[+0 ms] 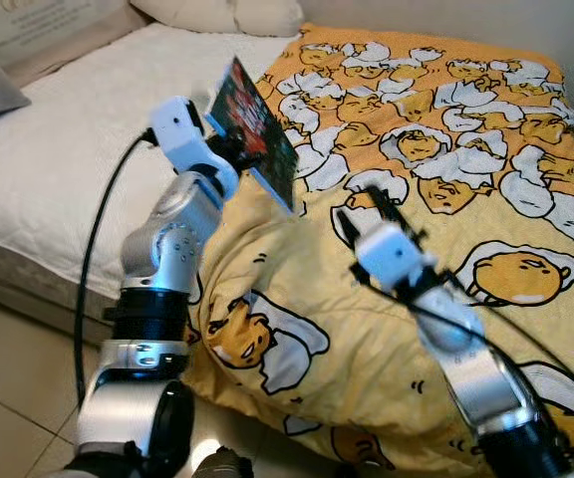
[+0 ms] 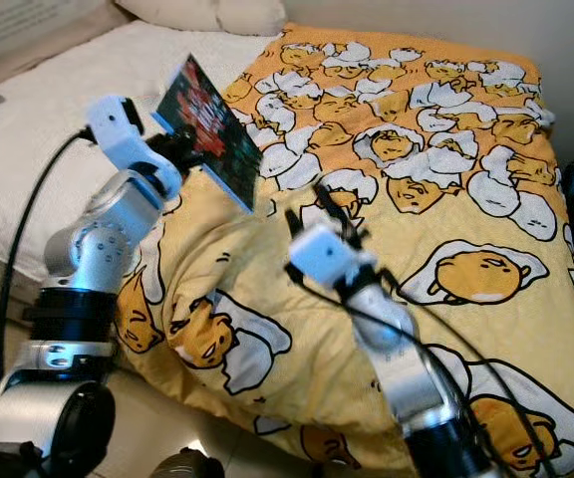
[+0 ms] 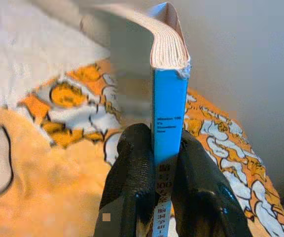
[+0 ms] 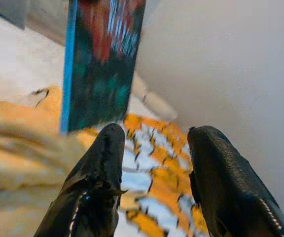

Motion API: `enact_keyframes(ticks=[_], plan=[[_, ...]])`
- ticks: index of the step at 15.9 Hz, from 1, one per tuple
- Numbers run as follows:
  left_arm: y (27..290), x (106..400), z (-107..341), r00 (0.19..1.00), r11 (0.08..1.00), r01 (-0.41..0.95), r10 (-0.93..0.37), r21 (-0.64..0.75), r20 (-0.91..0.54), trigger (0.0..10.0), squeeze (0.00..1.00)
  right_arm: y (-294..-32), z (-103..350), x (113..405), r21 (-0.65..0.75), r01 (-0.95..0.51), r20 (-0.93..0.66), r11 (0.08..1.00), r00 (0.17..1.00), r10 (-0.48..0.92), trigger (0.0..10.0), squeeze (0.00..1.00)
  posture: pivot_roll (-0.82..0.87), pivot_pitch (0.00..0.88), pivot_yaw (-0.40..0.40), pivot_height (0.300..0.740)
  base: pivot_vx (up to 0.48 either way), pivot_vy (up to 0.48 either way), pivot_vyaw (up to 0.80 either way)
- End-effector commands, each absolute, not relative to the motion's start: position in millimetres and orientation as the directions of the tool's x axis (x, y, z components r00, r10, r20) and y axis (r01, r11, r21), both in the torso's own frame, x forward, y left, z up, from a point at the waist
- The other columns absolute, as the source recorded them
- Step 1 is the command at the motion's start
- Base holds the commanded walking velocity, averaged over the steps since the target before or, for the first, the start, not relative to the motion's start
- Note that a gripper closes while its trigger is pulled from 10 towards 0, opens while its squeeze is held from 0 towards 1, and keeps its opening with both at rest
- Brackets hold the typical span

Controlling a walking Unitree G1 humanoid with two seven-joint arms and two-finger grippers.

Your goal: Clean up the room

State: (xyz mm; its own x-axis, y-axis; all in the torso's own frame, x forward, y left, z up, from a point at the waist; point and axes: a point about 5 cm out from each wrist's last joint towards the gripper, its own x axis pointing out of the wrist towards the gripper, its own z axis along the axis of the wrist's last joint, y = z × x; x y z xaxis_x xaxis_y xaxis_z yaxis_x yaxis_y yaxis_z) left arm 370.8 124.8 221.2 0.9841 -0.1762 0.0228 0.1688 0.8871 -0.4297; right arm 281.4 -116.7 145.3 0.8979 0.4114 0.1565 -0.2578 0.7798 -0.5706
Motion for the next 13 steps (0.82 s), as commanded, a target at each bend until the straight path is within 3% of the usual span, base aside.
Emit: enact_keyframes(ticks=[1,2,3,4,5,8,11,13], plan=[[117.8,364.0,226.6,0.96,0.901,0.277,-0.268,-0.332,0.075,0.0,0.0,-129.5,152.2,286.7,-0.44,-0.198,0.164,0.876,0.941,0.295,10.0,0.0,-0.03,0.0,0.084,0.74,0.0,0.0,0.0],[117.1,359.0,222.4,0.946,0.909,0.323,-0.318,-0.262,0.063,0.0,0.0,-138.5,149.0,288.9,-0.309,-0.155,0.127,0.938,0.971,0.203,10.0,0.0,-0.03,0.0,0.085,0.74,0.0,0.0,0.0],[121.3,355.5,219.2,0.947,0.923,0.322,-0.318,-0.211,0.054,1.5,0.0,-144.1,147.1,290.9,-0.212,-0.117,0.108,0.97,0.984,0.142,10.0,0.0,-0.03,0.0,0.086,0.74,0.0,0.0,0.0],[130.8,348.3,211.6,0.953,0.944,0.302,-0.302,-0.131,0.02,10.0,0.0,-155.0,138.2,292.8,-0.063,-0.032,0.028,0.997,0.999,0.034,10.0,0.0,-0.04,0.0,0.086,0.74,0.0,0.0,0.0],[141.9,341.7,203.4,0.963,0.963,0.266,-0.267,-0.05,-0.019,10.0,0.0,-158.6,134.3,289.1,0.027,-0.016,-0.001,1.0,1.0,0.016,10.0,0.0,-0.03,0.0,0.086,0.74,0.0,0.0,0.0],[160.6,316.4,178.2,0.974,0.959,0.227,-0.221,0.171,-0.053,10.0,0.0,-159.3,126.5,276.5,0.12,-0.013,-0.07,0.993,0.997,0.021,10.0,0.0,-0.04,0.0,0.081,0.74,0.0,0.0,0.0],[160.6,301.1,162.3,0.98,0.963,0.19,-0.174,0.189,-0.099,10.0,0.0,-169.9,104.1,265.8,0.225,0.142,-0.202,0.964,0.975,-0.097,10.0,0.0,-0.02,0.0,0.074,0.74,0.0,0.0,0.0],[161.8,295.7,155.2,0.984,0.97,0.159,-0.141,0.185,-0.108,10.0,0.0,-170.7,95.1,258.8,0.218,0.162,-0.245,0.962,0.964,-0.107,10.0,0.0,-0.03,0.0,0.077,0.74,0.0,0.298,-0.53]])
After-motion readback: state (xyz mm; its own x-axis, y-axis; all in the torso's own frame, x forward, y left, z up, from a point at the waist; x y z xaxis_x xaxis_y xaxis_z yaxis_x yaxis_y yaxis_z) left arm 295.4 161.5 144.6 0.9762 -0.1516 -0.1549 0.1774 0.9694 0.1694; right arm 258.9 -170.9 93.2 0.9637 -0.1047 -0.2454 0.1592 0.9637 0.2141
